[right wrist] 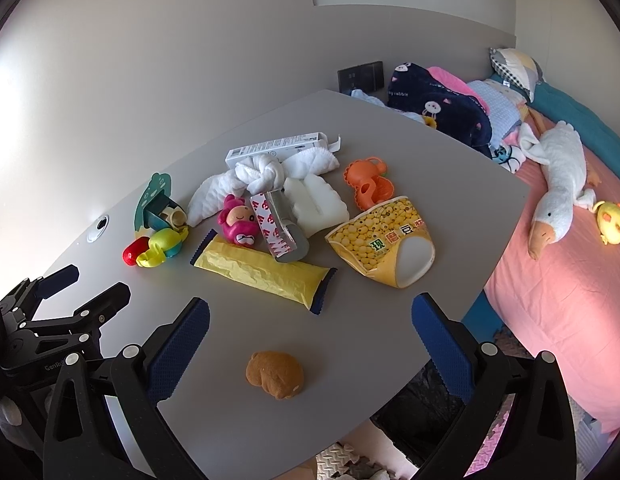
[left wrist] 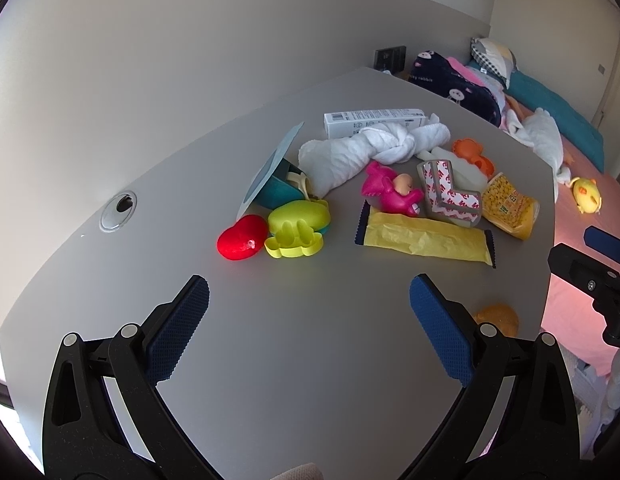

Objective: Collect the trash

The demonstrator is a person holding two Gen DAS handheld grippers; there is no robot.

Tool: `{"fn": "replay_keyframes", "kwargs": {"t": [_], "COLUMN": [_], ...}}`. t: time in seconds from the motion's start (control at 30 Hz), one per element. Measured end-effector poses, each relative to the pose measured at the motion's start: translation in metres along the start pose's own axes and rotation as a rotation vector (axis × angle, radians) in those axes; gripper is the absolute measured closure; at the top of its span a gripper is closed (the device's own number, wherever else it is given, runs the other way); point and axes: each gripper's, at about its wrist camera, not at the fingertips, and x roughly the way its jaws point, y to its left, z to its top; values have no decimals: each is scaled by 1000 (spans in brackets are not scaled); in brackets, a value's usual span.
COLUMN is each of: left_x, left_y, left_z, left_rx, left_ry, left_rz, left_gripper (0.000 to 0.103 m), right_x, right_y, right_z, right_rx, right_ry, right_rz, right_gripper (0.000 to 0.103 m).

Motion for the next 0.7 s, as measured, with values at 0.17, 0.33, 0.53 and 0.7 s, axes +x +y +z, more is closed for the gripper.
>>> {"fn": "replay_keyframes", "kwargs": {"t": [0.17, 0.33, 0.53, 0.7], "left_x": [1, 2, 5, 13], "left_y": [1, 2, 20, 33], "left_z": [0, -1, -2, -1], "left_rx": [-3, 1, -46, -62], "left_ry": [3, -1, -8, 7], "left_rz": [2, -2, -21, 10], "left_gripper": [6, 6, 6, 6], "right_x": [0, 2, 10, 25], "right_y": [0, 1, 6, 13], "right_z": [0, -1, -11, -22], "right_rx": [0, -1, -25, -46], "right_ry": [0, 7, 63, 131], "right_rz": [0, 4, 51, 79], "right_gripper": [2, 2, 2, 10]}}
